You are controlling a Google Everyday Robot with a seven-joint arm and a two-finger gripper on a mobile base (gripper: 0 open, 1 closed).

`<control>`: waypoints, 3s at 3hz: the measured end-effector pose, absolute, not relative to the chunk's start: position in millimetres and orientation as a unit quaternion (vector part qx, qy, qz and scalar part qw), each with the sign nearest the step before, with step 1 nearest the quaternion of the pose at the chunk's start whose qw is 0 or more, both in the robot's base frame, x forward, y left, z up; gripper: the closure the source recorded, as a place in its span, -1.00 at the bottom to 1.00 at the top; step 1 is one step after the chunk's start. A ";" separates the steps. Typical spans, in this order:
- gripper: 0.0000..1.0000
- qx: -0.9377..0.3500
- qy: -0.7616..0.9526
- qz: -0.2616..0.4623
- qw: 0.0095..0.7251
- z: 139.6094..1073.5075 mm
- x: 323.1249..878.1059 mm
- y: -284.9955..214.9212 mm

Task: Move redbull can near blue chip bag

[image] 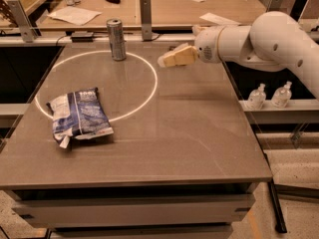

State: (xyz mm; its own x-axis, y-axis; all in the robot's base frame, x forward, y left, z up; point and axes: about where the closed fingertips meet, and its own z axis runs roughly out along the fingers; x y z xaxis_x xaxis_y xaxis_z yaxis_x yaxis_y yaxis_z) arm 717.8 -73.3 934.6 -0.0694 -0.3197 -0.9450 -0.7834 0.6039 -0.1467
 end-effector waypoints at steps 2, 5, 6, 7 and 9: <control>-1.00 -0.328 0.728 0.162 0.580 898.7 771.3 -45.5; -1.00 -0.363 0.706 0.195 0.576 881.1 828.6 10.1; -1.00 -0.387 0.694 0.214 0.568 877.3 841.5 34.1; -1.00 -0.405 0.679 0.234 0.566 878.9 853.3 55.9; -1.00 -0.442 0.650 0.264 0.560 885.1 866.7 94.5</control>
Offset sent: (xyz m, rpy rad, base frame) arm 0.0940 0.0381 -0.0468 0.0347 -0.0414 -0.2474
